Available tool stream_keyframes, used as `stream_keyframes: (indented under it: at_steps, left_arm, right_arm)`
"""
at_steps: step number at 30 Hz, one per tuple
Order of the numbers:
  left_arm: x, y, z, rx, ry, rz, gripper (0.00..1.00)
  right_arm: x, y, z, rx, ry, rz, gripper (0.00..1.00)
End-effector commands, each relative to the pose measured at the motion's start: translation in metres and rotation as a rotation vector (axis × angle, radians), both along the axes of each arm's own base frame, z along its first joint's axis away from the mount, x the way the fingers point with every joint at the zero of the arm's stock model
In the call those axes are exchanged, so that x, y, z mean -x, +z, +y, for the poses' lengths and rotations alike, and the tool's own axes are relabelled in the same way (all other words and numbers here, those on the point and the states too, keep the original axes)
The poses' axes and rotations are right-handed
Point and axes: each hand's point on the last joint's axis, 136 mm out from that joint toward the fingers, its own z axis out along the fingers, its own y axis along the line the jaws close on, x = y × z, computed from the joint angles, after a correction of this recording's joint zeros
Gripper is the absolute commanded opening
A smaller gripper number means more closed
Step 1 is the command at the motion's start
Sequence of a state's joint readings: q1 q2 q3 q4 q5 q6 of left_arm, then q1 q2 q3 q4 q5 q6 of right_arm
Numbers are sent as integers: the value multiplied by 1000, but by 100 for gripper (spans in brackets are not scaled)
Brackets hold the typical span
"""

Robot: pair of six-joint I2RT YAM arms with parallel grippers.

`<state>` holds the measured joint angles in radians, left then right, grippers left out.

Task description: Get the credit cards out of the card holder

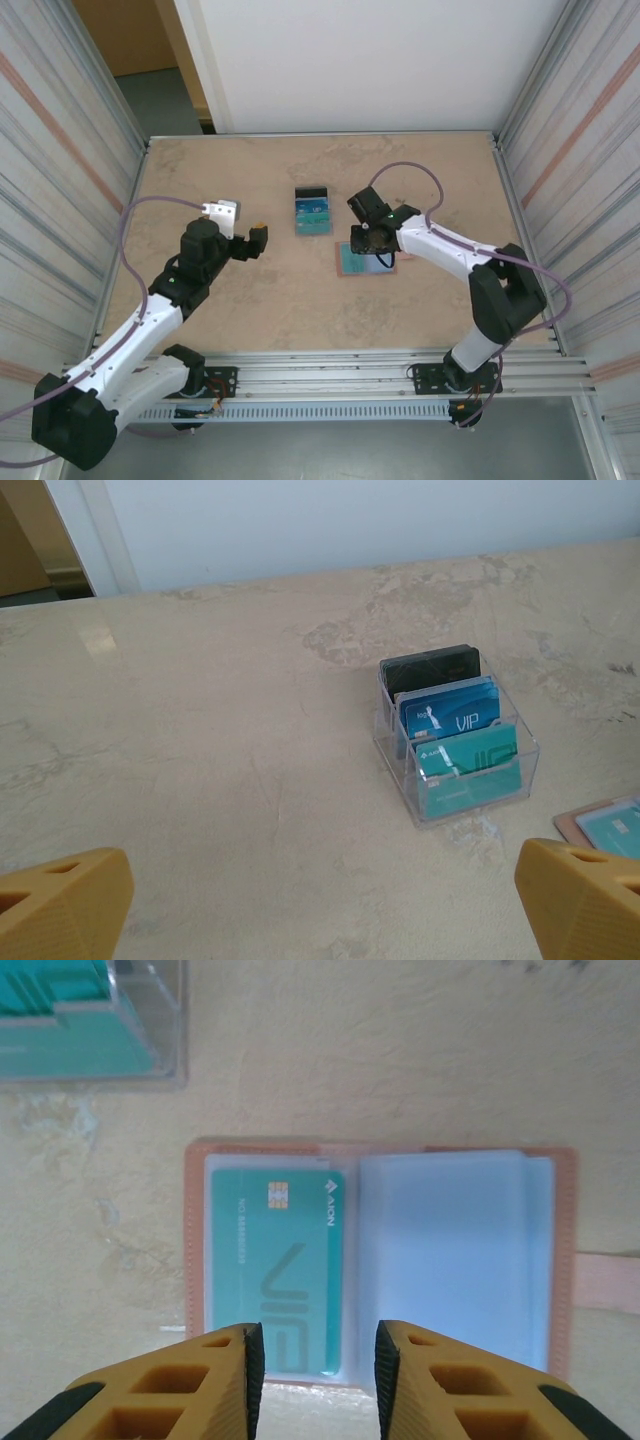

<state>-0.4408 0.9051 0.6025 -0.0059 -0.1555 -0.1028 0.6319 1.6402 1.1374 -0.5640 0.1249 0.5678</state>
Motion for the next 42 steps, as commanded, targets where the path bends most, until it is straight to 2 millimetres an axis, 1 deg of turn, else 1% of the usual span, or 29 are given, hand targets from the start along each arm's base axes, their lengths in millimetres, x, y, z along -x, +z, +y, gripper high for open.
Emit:
stream_keyframes:
  at_steps: [1, 6, 11, 18, 22, 27, 32, 34, 36, 38, 42]
  left_arm:
    - [-3, 15, -7, 40, -18, -32, 99]
    - [-3, 16, -9, 42, -25, -32, 99]
    - [-3, 15, -9, 40, -22, -31, 99]
    - [-3, 16, -9, 42, -22, -32, 99]
    - [-2, 15, -9, 35, -18, -29, 99]
    - [-1, 14, -13, 9, -18, -33, 99]
    - [-3, 4, -18, -10, -14, -6, 99]
    - [-3, -1, -21, -27, -7, 11, 99]
    - [-4, -8, -24, -53, 8, 30, 99]
    - [-3, -17, -30, -72, 11, 53, 99]
    - [0, -41, -54, -64, -20, 113, 99]
  right_arm:
    - [-2, -14, 15, -14, 41, 49, 37]
    - [-4, -33, 20, 4, 57, 92, 37]
    - [-2, -45, 22, 8, 66, 124, 38]
    - [10, -62, 20, 30, 67, 186, 38]
    - [21, -67, 24, 19, 77, 219, 39]
    - [38, -65, 41, -26, 105, 253, 38]
    - [56, -60, 63, -83, 121, 281, 38]
    - [59, -56, 67, -89, 122, 277, 39]
    - [58, -50, 68, -100, 117, 264, 39]
    - [54, -43, 64, -101, 104, 240, 38]
    - [46, -34, 56, -114, 82, 206, 37]
